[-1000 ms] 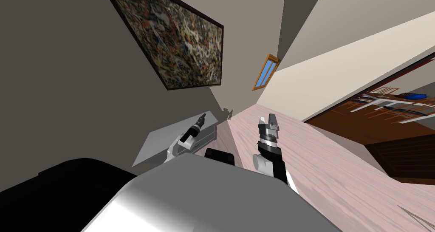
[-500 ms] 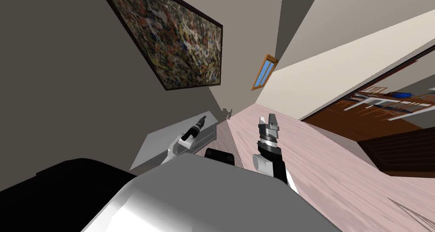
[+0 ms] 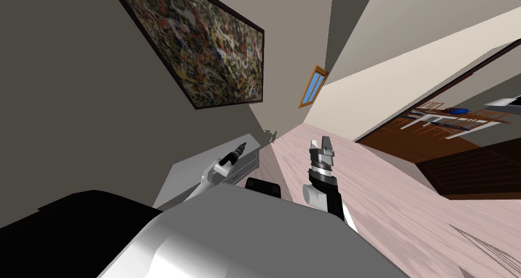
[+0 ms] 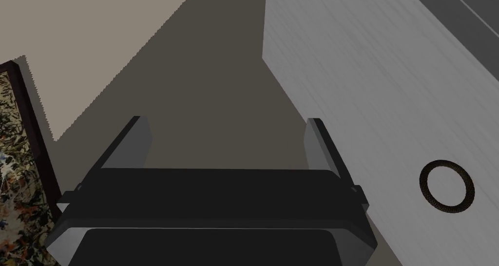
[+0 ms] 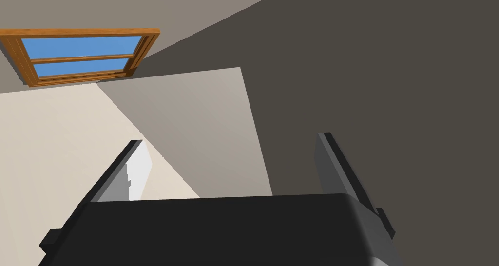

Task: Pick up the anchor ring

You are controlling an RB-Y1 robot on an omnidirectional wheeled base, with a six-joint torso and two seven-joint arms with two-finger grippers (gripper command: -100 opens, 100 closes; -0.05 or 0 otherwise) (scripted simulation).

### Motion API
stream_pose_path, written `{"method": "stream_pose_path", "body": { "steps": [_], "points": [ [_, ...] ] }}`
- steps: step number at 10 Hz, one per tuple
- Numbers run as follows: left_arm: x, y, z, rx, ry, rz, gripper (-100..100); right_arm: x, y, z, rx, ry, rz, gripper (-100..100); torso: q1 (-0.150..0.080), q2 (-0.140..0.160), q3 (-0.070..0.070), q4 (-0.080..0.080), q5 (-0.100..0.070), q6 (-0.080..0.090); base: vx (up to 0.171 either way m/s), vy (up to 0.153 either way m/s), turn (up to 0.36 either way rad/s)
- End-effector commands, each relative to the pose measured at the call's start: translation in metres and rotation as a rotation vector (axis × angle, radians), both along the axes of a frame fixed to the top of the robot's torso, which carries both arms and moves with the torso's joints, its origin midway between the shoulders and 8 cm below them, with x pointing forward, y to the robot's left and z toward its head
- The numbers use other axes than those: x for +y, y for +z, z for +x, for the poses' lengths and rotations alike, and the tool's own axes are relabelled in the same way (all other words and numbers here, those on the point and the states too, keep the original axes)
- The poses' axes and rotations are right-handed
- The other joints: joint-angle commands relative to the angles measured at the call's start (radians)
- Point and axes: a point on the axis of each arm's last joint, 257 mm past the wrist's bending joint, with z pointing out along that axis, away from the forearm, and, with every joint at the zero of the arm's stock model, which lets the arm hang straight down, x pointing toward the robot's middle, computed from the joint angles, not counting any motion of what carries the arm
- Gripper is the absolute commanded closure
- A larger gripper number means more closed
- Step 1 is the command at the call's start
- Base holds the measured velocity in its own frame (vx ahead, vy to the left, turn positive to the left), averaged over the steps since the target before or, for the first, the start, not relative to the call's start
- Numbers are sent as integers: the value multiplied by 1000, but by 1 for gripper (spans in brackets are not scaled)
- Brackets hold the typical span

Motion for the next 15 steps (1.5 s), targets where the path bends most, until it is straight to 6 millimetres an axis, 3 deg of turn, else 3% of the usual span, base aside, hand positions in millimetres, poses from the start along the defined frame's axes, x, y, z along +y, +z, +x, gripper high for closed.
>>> {"method": "stream_pose_path", "body": {
  "steps": [1,6,8,15],
  "points": [
    [5,-9,-1,35,3,15,-100,0,0,0,0,0,0,0,0,0,0,0,0,0,-1,26,-26],
    [30,-51,-14,185,17,89,-100,0,0,0,0,0,0,0,-1,0,0,0,0,0,3,25,-55],
    [50,-75,-23,276,30,138,-100,0,0,0,0,0,0,0,-1,0,0,0,0,0,3,33,-71],
    [94,-117,-51,474,74,233,-100,0,0,0,0,0,0,0,-2,0,0,0,0,0,3,25,-46]
  ]
}}
